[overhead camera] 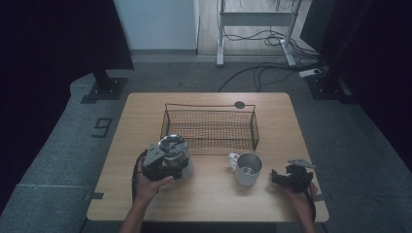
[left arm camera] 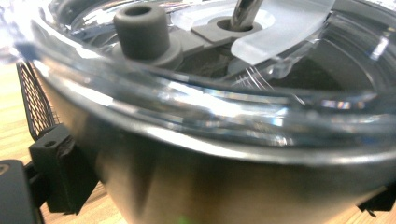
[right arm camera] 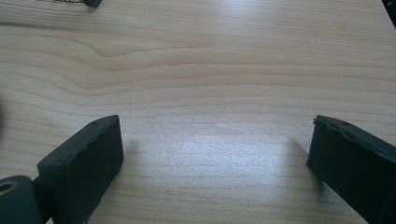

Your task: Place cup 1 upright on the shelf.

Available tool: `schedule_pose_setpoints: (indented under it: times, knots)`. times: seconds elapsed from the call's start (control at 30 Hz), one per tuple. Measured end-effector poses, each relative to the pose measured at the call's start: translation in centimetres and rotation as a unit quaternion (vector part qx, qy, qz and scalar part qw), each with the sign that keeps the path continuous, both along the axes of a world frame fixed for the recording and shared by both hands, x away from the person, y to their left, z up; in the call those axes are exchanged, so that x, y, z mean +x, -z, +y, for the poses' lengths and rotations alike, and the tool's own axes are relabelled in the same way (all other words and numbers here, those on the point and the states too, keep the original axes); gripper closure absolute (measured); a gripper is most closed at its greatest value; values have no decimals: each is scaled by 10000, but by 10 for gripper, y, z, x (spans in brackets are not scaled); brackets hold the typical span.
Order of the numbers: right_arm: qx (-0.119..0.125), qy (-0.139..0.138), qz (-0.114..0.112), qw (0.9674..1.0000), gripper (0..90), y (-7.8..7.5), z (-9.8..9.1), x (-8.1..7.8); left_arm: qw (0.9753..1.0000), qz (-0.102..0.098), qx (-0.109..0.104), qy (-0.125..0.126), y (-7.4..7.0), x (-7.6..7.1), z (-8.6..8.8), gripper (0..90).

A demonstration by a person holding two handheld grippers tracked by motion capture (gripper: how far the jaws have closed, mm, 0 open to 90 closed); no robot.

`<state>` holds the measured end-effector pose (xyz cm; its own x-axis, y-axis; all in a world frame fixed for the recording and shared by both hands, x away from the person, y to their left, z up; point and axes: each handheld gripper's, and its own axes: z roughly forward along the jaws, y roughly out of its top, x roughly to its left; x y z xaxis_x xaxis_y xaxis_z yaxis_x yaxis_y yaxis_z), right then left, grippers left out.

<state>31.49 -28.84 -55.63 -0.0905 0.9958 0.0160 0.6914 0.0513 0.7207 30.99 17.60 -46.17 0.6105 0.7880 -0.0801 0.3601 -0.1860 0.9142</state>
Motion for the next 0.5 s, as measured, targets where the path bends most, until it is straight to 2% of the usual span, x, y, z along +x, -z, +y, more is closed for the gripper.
schedule_pose_setpoints:
  times: [0.5]
  knots:
    - [4,9,-3,10000,33,0,0,0,10000,-68,-2,27,-13,5,1,41]
